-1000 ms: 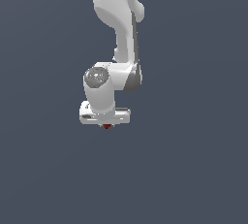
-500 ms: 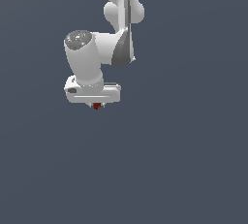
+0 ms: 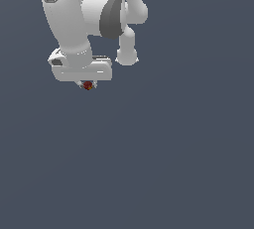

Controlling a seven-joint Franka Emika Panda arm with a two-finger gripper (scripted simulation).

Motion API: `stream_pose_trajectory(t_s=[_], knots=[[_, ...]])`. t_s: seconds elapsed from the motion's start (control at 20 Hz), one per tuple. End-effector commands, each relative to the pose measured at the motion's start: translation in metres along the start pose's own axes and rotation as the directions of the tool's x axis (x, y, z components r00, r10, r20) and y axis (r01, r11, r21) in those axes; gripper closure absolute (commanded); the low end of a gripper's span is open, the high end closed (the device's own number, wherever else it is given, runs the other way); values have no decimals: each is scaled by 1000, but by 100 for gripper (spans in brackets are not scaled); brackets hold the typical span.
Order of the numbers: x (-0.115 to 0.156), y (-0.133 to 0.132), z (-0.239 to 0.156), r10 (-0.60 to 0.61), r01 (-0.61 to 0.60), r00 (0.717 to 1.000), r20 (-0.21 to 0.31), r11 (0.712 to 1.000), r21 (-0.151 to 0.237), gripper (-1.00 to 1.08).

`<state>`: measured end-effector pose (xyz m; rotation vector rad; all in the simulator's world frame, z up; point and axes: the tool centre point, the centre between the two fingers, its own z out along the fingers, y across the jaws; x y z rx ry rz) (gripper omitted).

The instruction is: Pick up the object and move it to a goal position.

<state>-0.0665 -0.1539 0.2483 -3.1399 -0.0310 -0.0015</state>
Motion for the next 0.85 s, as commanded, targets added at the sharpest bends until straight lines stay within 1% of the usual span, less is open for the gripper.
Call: stream_pose_trajectory(t_s=[0.0, 0.2, 0.4, 0.8], knots=[[-10, 8, -16, -1, 1, 1000, 1, 1000, 0, 108], [-22, 17, -35, -1, 1, 1000, 1, 1000, 0, 108], [-28, 23, -47, -1, 1, 1000, 1, 1000, 0, 108], [-27, 23, -47, -1, 1, 1000, 1, 1000, -2, 108]])
